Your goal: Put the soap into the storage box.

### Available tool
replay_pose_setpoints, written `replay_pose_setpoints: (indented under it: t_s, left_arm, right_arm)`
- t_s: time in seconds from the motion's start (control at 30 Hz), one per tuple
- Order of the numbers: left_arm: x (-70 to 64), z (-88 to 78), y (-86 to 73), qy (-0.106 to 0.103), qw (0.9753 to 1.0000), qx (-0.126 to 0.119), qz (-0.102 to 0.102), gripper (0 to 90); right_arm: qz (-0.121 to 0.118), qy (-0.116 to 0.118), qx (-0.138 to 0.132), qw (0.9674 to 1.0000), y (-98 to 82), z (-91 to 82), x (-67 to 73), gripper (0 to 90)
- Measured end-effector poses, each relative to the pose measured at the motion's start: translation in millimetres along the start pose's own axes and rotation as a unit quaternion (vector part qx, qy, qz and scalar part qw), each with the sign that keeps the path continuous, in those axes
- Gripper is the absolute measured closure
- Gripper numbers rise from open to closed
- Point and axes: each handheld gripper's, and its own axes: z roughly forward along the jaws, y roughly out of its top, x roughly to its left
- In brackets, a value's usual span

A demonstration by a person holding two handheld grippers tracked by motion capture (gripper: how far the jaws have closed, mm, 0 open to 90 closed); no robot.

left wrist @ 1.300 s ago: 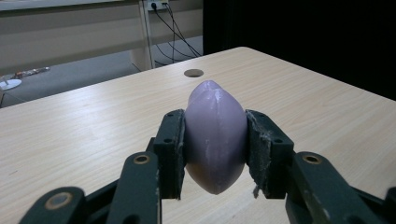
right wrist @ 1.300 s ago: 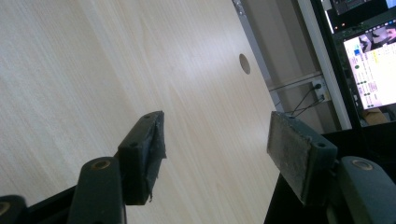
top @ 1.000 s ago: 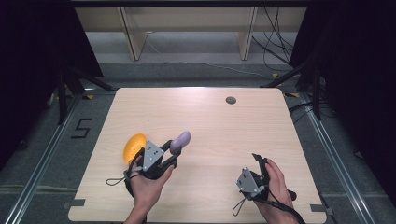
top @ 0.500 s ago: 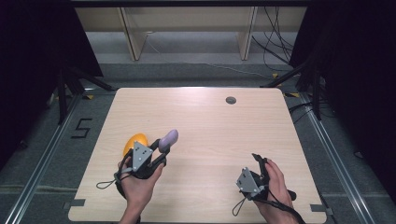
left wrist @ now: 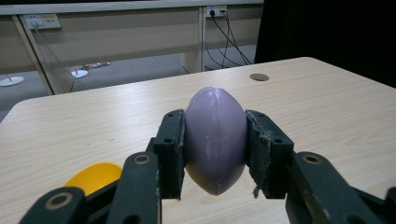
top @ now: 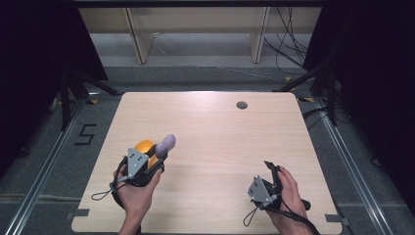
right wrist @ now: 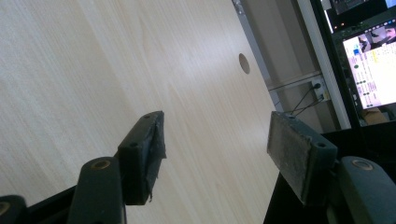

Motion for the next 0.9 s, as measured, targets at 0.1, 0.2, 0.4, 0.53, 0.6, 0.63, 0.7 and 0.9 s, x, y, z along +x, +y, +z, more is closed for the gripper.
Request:
replay_pose_setpoints:
  t_s: [0.1, 0.2, 0.4, 0.53, 0.6, 0.63, 0.7, 0.9]
  left_arm:
    - [2.1, -1.0, 0.2, 0.006, 1.0, 0.0, 0.0, 59.3]
    - [5.0, -1.7, 0.3, 0.015, 0.9999, -0.005, -0.001, 59.3]
    - [10.8, -2.9, -0.2, 0.029, 0.9995, -0.011, -0.003, 59.4]
    - [13.9, -3.8, -1.0, 0.044, 0.999, -0.005, -0.001, 59.4]
    - [16.0, -4.0, -1.7, 0.048, 0.9988, -0.005, -0.005, 59.4]
    - [17.2, -3.6, -2.4, 0.048, 0.9988, -0.007, -0.01, 59.4]
    - [19.9, -4.3, -3.2, 0.055, 0.9984, -0.005, -0.012, 59.4]
    - [27.8, -6.3, -5.0, 0.068, 0.9975, -0.007, -0.019, 59.4]
  right_arm:
    - [-0.003, 0.002, -0.001, 1.0, -0.2, 0.3, -0.4, 37.4]
    - [-0.003, 0.001, -0.001, 1.0, -0.1, 0.3, -0.4, 37.4]
    - [-0.003, 0.001, -0.001, 1.0, -0.2, 0.3, -0.5, 37.3]
    - [0.0, -0.003, 0.001, 1.0, -0.5, -0.2, -0.4, 37.3]
    - [-0.007, -0.004, -0.002, 1.0, -0.9, 0.5, -1.3, 37.3]
    - [-0.007, -0.005, -0.002, 1.0, -0.9, 0.7, -1.2, 37.2]
    - [-0.006, -0.001, -0.002, 1.0, -0.6, 0.6, -1.0, 37.2]
    - [-0.003, 0.001, 0.0, 1.0, -0.4, 0.4, -0.5, 37.2]
